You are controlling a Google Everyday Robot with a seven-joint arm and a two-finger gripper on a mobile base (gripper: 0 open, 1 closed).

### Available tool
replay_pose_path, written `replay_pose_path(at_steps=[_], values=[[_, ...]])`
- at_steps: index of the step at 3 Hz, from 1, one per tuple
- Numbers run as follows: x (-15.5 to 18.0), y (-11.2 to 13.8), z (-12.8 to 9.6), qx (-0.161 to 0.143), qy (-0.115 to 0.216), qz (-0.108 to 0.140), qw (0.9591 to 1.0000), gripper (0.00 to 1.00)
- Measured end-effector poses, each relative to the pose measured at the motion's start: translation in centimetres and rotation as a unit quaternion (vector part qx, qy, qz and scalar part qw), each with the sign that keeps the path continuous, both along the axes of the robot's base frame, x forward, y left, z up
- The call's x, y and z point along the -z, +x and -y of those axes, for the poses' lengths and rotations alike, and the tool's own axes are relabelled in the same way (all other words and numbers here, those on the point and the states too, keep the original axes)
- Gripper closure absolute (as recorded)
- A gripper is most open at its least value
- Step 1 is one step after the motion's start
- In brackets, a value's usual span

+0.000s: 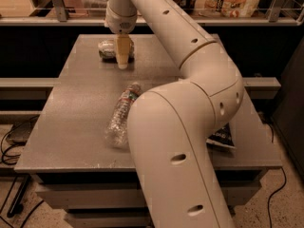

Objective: Place 7up can upright

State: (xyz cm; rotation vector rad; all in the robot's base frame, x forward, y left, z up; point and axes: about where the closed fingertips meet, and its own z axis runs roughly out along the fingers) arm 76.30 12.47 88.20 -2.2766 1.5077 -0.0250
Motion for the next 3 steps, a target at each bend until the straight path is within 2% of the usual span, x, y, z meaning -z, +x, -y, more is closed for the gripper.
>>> replay_pose_path(at_steps=[1, 2, 3], values=[[0.9, 0.3, -0.4, -0.005, 0.009, -0.011, 0.9999, 0.0], [1.6, 0.4, -0.6, -0.007, 0.013, -0.02, 0.9997, 0.16], [2.0, 0.6, -0.5, -0.005, 0.017, -0.027, 0.9995, 0.4]])
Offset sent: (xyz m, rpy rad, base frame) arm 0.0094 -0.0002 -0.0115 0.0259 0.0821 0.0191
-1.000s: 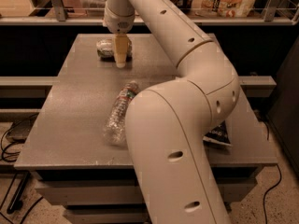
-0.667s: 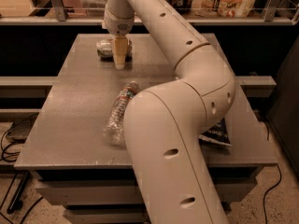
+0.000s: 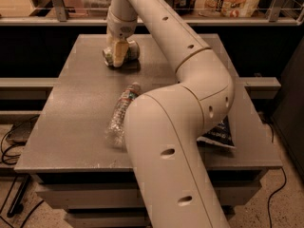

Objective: Place 7up can upright

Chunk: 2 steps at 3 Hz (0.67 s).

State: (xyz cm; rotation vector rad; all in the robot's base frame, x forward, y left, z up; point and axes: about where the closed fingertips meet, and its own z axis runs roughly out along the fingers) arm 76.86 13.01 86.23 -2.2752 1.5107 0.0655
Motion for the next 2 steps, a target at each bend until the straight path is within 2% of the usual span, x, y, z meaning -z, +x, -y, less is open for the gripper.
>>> replay_pose_path(at_steps=[2], values=[[-0.5, 0.13, -0.19, 0.004, 0.008, 0.001, 1.0, 0.87]])
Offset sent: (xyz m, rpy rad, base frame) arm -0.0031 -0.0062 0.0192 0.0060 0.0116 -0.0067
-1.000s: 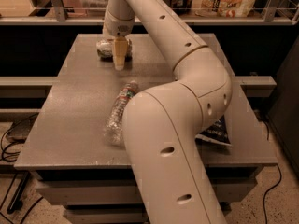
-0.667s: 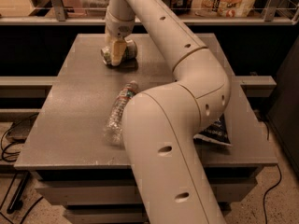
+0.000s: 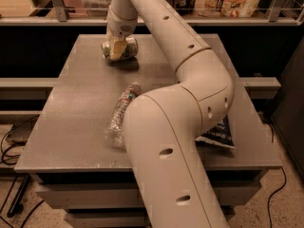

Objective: Place 7up can upright

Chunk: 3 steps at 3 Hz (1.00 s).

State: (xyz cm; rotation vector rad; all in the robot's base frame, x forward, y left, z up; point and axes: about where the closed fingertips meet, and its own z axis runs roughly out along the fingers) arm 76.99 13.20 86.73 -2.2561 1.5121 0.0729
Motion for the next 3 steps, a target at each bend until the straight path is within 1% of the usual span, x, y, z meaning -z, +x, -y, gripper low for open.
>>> replay_pose_path(at_steps=[1, 2, 3], values=[[-0.1, -0.2, -0.1, 0.0, 0.004, -0.002, 1.0, 1.0], [-0.7, -0.5, -0.1, -0.001, 0.029, -0.008, 0.9995, 1.0], [-3.7, -1.3, 0.8, -0.007, 0.079, 0.0, 0.9969, 1.0]])
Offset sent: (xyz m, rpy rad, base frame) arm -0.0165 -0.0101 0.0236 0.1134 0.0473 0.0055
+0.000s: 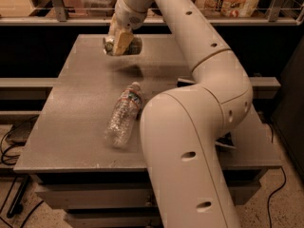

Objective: Place 7up can upright

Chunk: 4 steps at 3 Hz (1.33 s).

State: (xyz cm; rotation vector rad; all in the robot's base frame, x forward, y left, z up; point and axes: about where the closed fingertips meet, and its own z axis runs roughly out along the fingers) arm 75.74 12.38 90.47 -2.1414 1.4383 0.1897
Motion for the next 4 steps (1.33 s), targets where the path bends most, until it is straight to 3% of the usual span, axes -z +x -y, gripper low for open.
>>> replay_pose_path(at_steps=[1, 2, 4], values=[[-3.5, -0.9, 1.1, -0.005, 0.058, 0.013, 0.9982, 1.0], [-6.4, -2.2, 2.5, -0.021, 0.128, 0.018, 0.9914, 1.0], [-9.6, -3.9, 5.4, -0.021, 0.256, 0.002, 0.9664, 1.0]])
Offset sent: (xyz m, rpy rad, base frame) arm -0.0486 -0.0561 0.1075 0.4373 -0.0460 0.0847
